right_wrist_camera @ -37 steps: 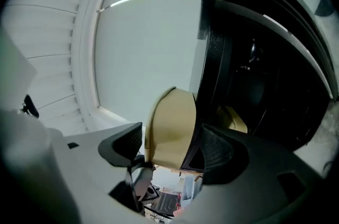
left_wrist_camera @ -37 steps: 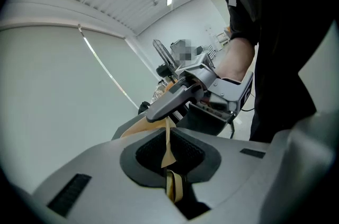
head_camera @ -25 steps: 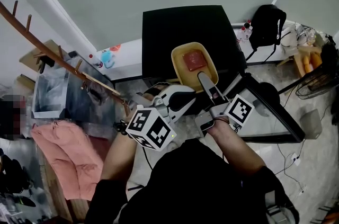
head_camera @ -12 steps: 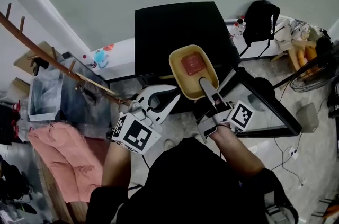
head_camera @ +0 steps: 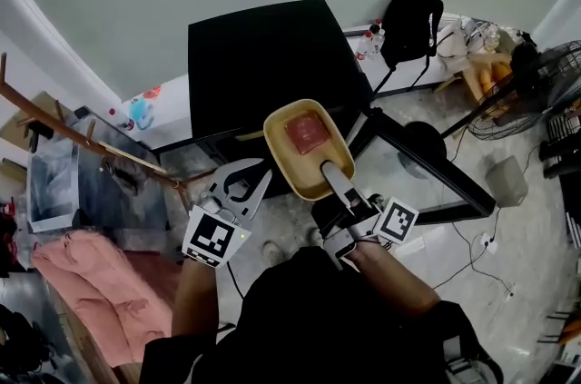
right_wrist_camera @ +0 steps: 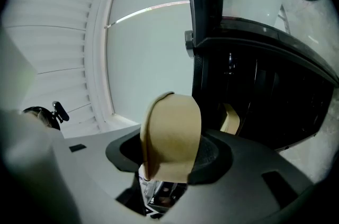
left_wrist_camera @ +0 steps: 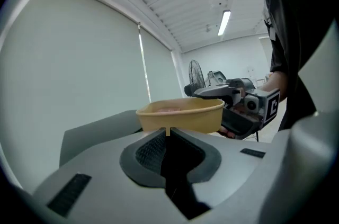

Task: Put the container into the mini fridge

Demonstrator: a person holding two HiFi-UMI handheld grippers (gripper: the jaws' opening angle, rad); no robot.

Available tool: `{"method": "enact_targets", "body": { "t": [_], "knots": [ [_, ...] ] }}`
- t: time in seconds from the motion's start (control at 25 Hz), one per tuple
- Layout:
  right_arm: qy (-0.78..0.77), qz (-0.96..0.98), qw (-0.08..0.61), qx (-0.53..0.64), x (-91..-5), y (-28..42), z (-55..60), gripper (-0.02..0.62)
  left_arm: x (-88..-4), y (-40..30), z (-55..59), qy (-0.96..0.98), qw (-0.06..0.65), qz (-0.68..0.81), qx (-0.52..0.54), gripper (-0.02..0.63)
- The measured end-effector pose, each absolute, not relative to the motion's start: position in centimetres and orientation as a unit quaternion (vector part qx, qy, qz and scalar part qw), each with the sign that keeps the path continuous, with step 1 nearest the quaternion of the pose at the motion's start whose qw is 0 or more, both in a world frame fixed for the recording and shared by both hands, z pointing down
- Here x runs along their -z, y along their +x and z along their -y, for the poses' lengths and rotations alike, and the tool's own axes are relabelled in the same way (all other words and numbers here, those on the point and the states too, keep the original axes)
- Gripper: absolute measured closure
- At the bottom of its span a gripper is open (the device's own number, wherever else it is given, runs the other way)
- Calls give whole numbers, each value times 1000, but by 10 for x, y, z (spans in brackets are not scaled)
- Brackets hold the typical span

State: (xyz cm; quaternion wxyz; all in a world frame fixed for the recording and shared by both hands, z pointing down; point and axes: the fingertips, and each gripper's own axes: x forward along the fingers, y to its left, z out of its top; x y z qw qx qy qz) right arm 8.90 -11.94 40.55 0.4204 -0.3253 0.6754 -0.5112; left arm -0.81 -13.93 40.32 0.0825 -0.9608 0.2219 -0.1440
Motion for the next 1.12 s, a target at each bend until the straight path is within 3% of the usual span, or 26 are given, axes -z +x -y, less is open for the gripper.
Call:
{"method": "enact_targets", "body": {
  "t": [0.48,1.12],
  "knots": [
    [-338,-678,405,512,-434,110,84,379,-438,4,126,-966,19,-213,146,566],
    [-382,-656,365,539,-525,118,136,379,-457,-14,118,-956,-11,-233,179,566]
  ]
}}
